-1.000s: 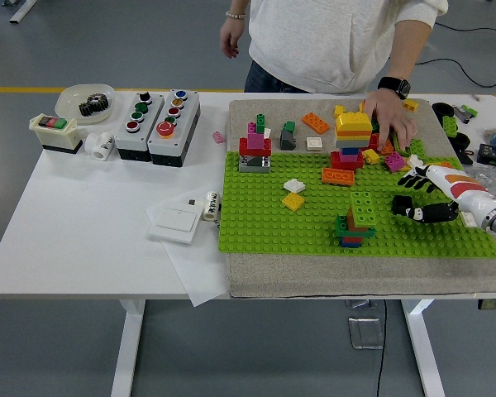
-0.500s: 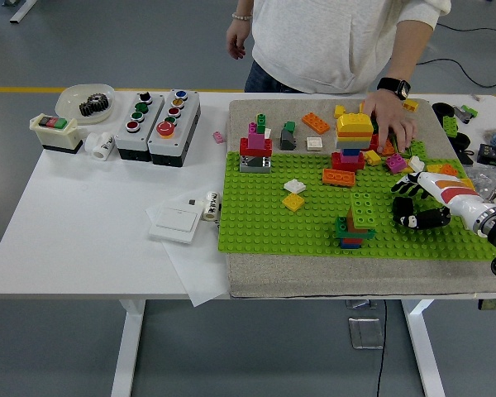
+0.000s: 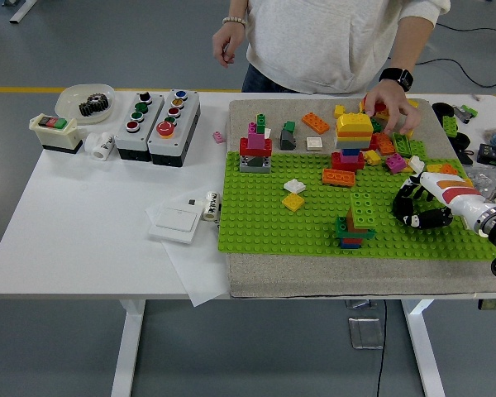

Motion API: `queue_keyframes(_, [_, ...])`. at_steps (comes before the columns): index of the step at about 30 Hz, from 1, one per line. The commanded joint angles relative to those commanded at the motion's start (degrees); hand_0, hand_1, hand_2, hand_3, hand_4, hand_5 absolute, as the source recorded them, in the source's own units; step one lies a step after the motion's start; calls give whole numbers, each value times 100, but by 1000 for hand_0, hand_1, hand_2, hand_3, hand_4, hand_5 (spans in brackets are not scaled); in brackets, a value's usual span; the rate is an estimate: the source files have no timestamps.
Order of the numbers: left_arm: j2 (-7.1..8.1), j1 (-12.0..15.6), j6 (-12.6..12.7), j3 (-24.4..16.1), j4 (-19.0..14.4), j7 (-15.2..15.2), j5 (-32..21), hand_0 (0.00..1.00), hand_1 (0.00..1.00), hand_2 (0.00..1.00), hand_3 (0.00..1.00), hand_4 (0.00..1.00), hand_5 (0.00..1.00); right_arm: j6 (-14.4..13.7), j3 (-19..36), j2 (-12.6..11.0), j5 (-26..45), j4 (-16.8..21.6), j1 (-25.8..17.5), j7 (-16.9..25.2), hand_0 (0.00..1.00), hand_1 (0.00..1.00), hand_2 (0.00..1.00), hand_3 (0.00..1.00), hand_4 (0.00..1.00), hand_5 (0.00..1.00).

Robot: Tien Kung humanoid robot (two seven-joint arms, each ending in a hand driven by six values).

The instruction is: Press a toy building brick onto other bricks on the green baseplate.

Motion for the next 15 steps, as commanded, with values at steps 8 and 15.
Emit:
queue_keyframes(8, [-3, -27, 4, 28, -5, -14, -30, 486, 564, 643, 625, 667, 742, -97, -17, 6, -37, -53, 7, 2, 426, 514, 553, 533, 759, 241])
queue_keyframes(15, [-6, -40, 6, 46, -6, -23, -51, 489, 565, 645, 624, 668, 742, -107, -28, 17, -14, -113, -4, 12, 389, 495, 537, 511, 715, 296])
